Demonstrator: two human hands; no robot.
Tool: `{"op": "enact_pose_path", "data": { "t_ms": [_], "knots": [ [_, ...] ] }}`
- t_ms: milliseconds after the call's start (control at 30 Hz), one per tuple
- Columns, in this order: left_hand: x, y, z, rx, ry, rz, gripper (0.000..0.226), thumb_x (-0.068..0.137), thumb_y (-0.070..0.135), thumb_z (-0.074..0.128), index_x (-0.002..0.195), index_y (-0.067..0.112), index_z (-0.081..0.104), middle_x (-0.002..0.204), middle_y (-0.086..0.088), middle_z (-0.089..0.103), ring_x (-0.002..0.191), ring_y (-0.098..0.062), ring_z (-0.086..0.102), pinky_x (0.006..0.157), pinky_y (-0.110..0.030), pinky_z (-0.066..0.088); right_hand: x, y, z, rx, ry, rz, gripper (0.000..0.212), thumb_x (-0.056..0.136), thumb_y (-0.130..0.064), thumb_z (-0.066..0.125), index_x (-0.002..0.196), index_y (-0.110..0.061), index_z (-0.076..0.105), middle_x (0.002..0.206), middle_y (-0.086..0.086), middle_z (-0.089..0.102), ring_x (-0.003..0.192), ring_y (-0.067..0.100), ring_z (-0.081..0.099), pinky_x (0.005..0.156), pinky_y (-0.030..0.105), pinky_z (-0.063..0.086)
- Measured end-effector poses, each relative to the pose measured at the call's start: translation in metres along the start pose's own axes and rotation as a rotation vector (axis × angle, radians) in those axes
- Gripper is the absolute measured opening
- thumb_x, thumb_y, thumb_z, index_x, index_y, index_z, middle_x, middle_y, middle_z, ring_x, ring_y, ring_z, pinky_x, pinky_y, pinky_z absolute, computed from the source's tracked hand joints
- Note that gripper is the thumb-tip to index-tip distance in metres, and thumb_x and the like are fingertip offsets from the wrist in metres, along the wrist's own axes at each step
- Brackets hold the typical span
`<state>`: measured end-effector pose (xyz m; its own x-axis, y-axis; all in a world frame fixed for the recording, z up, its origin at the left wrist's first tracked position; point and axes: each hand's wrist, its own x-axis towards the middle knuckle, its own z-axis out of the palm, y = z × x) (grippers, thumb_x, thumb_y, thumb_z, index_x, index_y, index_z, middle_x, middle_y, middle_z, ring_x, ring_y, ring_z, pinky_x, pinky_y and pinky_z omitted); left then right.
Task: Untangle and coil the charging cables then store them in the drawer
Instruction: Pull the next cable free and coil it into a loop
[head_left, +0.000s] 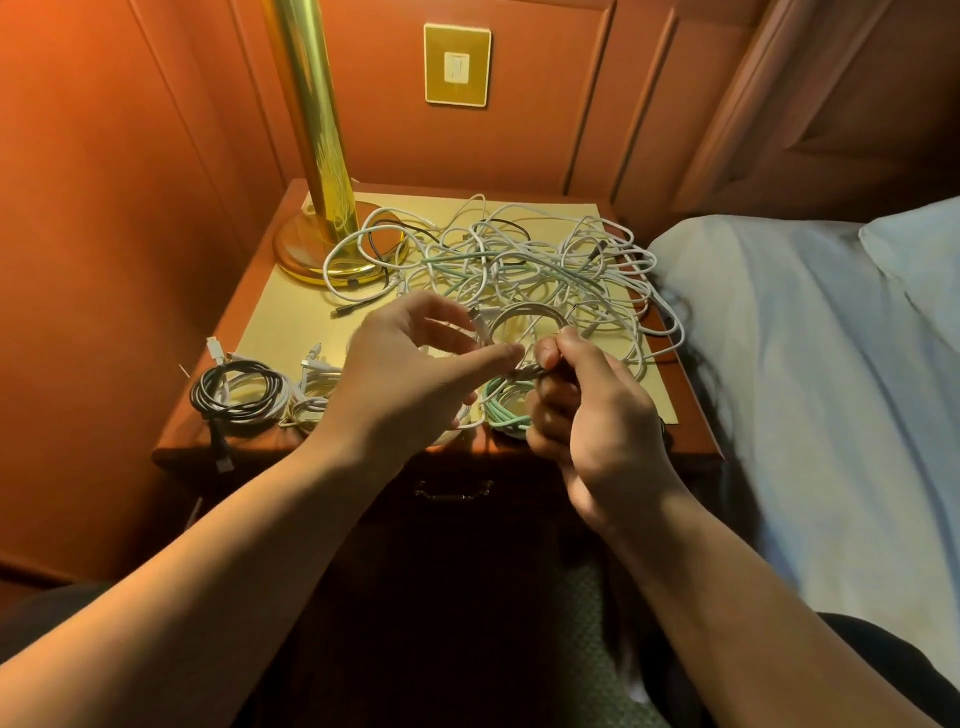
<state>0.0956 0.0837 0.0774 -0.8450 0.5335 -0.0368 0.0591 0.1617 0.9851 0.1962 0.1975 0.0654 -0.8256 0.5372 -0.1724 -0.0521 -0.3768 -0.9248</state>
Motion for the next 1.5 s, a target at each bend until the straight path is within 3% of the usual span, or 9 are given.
{"op": "enact_pose_path", "data": {
  "t_ms": [167,333,467,633,800,967,1133,1300,1500],
  "knots": [
    [-0.001,-0.005,0.000,0.078,0.111,0.095,0.022,0.072,0.035,0.093,0.083,0.021,0.078,0.083,0.010,0.077,0.079,-0.011,0.074,0.073,-0.041,0.060,-0.002,0.010,-0.004,-0.259,0.016,-0.190,0.039,0.113,-0.035,0.035,0.082,-0.021,0.054,0.056,-0.015,0.039,0.052,0.003,0.034,0.051,0.015,0.031],
    [-0.003,-0.004,0.002,0.148,0.080,0.219,0.007,0.080,0.028,0.087,0.083,0.026,0.081,0.075,0.014,0.075,0.064,-0.005,0.068,0.054,-0.024,0.051,-0.001,0.013,-0.006,-0.273,-0.012,-0.190,0.036,0.109,-0.039,0.037,0.083,-0.020,0.054,0.055,-0.017,0.042,0.051,0.001,0.038,0.051,0.013,0.034],
    [0.001,-0.004,0.001,0.114,-0.055,0.211,0.011,0.080,0.020,0.086,0.085,0.027,0.081,0.076,0.010,0.070,0.058,-0.012,0.059,0.048,-0.033,0.051,-0.006,0.005,-0.004,-0.236,-0.030,-0.141,0.040,0.115,-0.021,0.028,0.084,-0.015,0.054,0.049,-0.017,0.049,0.048,-0.002,0.049,0.049,0.011,0.039],
    [0.004,-0.008,0.001,0.097,-0.155,0.166,0.022,0.069,0.028,0.094,0.078,0.019,0.076,0.068,0.010,0.058,0.056,-0.008,0.049,0.047,-0.026,0.042,-0.001,0.012,-0.007,-0.261,0.051,-0.063,0.044,0.114,-0.034,0.034,0.077,-0.026,0.058,0.056,-0.013,0.037,0.056,0.007,0.034,0.054,0.024,0.030],
    [-0.001,-0.007,0.005,0.267,-0.071,0.354,0.026,0.074,0.041,0.089,0.080,0.021,0.074,0.075,0.003,0.067,0.060,-0.023,0.056,0.047,-0.031,0.043,0.002,0.007,-0.008,-0.206,0.072,-0.008,0.040,0.114,-0.036,0.033,0.085,-0.020,0.055,0.051,-0.014,0.036,0.048,0.004,0.033,0.046,0.021,0.029],
    [0.002,-0.011,0.007,0.415,0.116,0.492,0.014,0.089,0.035,0.079,0.089,0.021,0.080,0.081,0.015,0.071,0.062,-0.008,0.063,0.049,-0.018,0.047,0.005,0.003,-0.012,-0.267,0.120,-0.058,0.039,0.113,-0.039,0.036,0.085,-0.021,0.056,0.053,-0.015,0.040,0.056,0.005,0.035,0.052,0.019,0.031],
    [0.007,-0.014,0.011,0.522,0.152,0.515,0.020,0.092,0.039,0.074,0.098,0.020,0.070,0.092,0.009,0.070,0.063,-0.008,0.063,0.054,-0.030,0.052,0.003,-0.002,-0.014,-0.154,0.098,-0.024,0.039,0.114,-0.036,0.034,0.086,-0.016,0.052,0.054,-0.012,0.031,0.046,0.004,0.029,0.043,0.019,0.027],
    [0.009,-0.007,0.021,0.730,-0.143,0.347,0.028,0.102,0.047,0.054,0.088,0.022,0.055,0.079,0.006,0.058,0.069,-0.011,0.054,0.059,-0.033,0.043,0.010,-0.011,-0.032,-0.215,0.135,-0.021,0.037,0.113,-0.037,0.037,0.086,-0.017,0.053,0.050,-0.012,0.033,0.042,0.003,0.031,0.042,0.020,0.028],
    [0.015,0.017,0.036,0.417,-0.402,0.263,0.033,0.105,0.035,0.055,0.074,0.021,0.055,0.061,0.009,0.048,0.048,0.000,0.042,0.047,-0.015,0.033,0.010,-0.033,-0.059,-0.194,0.277,0.034,0.033,0.107,-0.030,0.048,0.079,-0.017,0.059,0.053,-0.009,0.026,0.046,0.009,0.023,0.041,0.021,0.019]
  ]
}}
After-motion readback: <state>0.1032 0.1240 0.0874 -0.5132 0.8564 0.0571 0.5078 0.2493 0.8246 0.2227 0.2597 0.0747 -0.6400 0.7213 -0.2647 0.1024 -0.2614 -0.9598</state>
